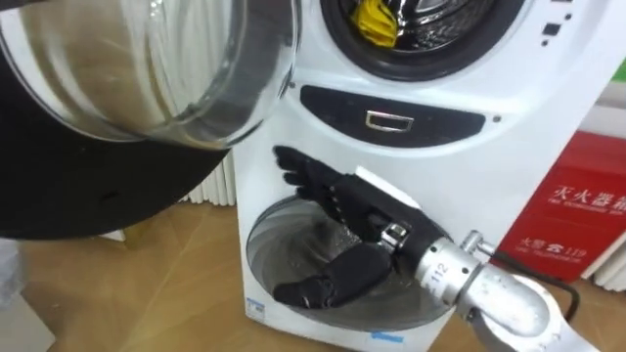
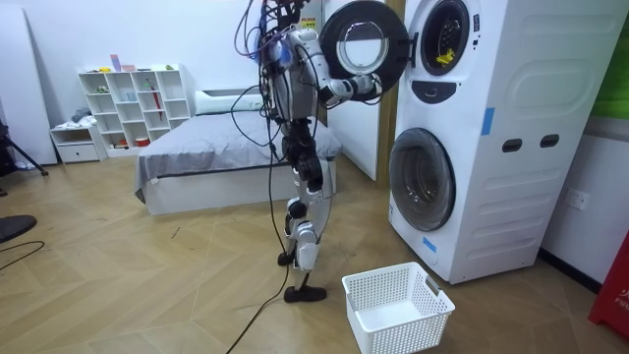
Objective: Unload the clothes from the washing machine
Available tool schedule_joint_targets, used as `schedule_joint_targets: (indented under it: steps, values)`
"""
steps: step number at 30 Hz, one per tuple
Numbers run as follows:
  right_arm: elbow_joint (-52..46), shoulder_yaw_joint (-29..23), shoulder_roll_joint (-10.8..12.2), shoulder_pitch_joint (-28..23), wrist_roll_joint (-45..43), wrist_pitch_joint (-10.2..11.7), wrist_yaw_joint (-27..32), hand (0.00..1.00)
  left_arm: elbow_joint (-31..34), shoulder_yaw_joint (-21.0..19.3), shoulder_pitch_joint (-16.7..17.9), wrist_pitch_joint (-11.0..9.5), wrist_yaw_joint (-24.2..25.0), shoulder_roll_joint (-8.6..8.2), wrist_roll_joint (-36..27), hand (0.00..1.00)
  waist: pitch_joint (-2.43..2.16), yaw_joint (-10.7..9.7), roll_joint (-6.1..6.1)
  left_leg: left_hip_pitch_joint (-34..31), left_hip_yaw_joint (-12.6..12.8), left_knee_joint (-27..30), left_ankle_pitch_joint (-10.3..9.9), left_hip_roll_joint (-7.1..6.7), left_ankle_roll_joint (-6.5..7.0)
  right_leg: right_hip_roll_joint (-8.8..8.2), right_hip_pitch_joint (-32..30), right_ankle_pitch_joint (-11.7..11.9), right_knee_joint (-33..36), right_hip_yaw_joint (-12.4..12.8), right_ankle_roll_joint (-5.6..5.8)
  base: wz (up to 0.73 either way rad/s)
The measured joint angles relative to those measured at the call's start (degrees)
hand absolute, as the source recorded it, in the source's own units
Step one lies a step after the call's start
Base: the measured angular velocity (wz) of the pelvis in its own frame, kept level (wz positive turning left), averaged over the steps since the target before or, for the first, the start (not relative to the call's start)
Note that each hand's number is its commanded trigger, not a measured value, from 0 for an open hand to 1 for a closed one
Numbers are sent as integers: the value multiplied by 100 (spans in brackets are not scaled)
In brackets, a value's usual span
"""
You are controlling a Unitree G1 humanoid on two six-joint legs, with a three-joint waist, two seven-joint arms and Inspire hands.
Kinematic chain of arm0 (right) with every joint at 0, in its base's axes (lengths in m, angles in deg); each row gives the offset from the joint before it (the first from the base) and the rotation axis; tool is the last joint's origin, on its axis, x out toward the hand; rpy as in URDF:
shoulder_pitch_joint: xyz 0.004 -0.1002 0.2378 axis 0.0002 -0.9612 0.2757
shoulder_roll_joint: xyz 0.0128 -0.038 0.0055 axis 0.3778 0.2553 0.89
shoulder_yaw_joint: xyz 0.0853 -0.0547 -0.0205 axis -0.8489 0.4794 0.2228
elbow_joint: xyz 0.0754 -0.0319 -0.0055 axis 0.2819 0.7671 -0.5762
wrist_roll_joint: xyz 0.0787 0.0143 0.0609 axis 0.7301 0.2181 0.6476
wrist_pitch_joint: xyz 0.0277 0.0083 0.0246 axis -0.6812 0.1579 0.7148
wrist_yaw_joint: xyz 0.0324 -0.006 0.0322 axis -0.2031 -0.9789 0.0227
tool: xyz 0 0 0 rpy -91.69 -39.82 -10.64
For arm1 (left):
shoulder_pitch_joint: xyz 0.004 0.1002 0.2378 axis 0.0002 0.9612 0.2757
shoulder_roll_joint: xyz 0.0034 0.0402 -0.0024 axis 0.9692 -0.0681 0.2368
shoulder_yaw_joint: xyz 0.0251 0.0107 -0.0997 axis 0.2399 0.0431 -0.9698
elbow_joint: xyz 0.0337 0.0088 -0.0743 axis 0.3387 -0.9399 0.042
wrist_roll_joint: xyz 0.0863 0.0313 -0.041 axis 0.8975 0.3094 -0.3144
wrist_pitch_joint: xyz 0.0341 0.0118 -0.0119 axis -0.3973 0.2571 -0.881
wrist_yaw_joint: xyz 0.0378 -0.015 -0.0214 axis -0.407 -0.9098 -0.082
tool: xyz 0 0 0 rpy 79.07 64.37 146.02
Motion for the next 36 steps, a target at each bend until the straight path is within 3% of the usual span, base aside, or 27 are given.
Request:
schedule_joint_targets:
  steps: [2, 7, 10, 12, 14, 19, 26, 29, 34, 36]
  values:
    - [112, 0, 1, -233, -59, -27, -30, 0, 0, 55, 4, -5, -2, 0, -2, 0, 8, -1, -13, -15, 1, 18, -6, -6, 8, -1, -7, 5, 3, 19, 8, -2]
    - [535, -3, 35, -449, -120, -28, -22, 0, -60, 147, 8, -6, -63, -4, -4, 0, 73, -7, 122, -23, 94, 14, -13, -4, 10, 0, -60, 7, 14, 99, 13, -11]
    - [558, -147, 62, -450, -127, -25, 8, 0, -134, 159, 44, -27, -131, -26, 9, 0, 41, -43, 204, -51, 140, 27, -13, -2, 11, -1, -108, 8, 18, 155, 12, -8]
    - [523, -436, 151, -449, -147, -9, 76, 0, -133, 148, 106, -70, -150, -26, 9, 0, -3, -40, 225, -26, 190, 25, -11, -1, 14, -1, -120, 8, 8, 191, 12, -7]
    - [452, -591, 273, -448, -154, 7, 235, 0, -132, 152, 185, -87, -150, -27, 9, 0, -16, -50, 244, 9, 224, 18, -11, 1, 15, -4, -104, 7, 14, 206, 13, -7]
    - [24, -791, 474, -434, -147, 139, 638, 0, -127, 98, 183, -95, -155, -66, 10, 0, -13, -78, 251, 13, 270, -5, -14, 5, 18, -6, -108, 7, 12, 207, 13, 0]
    - [-204, -961, 482, -105, -117, 194, 985, 0, -94, -49, 187, -81, -247, -96, 82, 0, -8, -146, 238, 7, 270, 33, -17, 16, 21, -6, -97, 7, 29, 196, 13, 0]
    - [-219, -1005, 488, 201, -125, 197, 1097, 0, -96, -53, 177, -81, -255, -94, 138, 0, 18, -164, 239, -27, 270, 55, -34, 67, 1, 30, -139, 6, 96, 197, 15, 0]
    - [-424, -1085, 570, 249, -121, 201, 1225, 0, -132, -57, 189, -77, -257, -149, 115, 0, 13, -160, 193, -106, 265, 295, -108, 173, -60, 123, -142, 5, 123, 202, 13, 0]
    - [-434, -1090, 568, 268, -119, 201, 1256, 0, -135, -57, 196, -83, -271, -164, 117, 0, 17, -153, 194, -253, 204, 557, -224, 239, -80, 170, -160, -33, 188, 156, -47, 8]
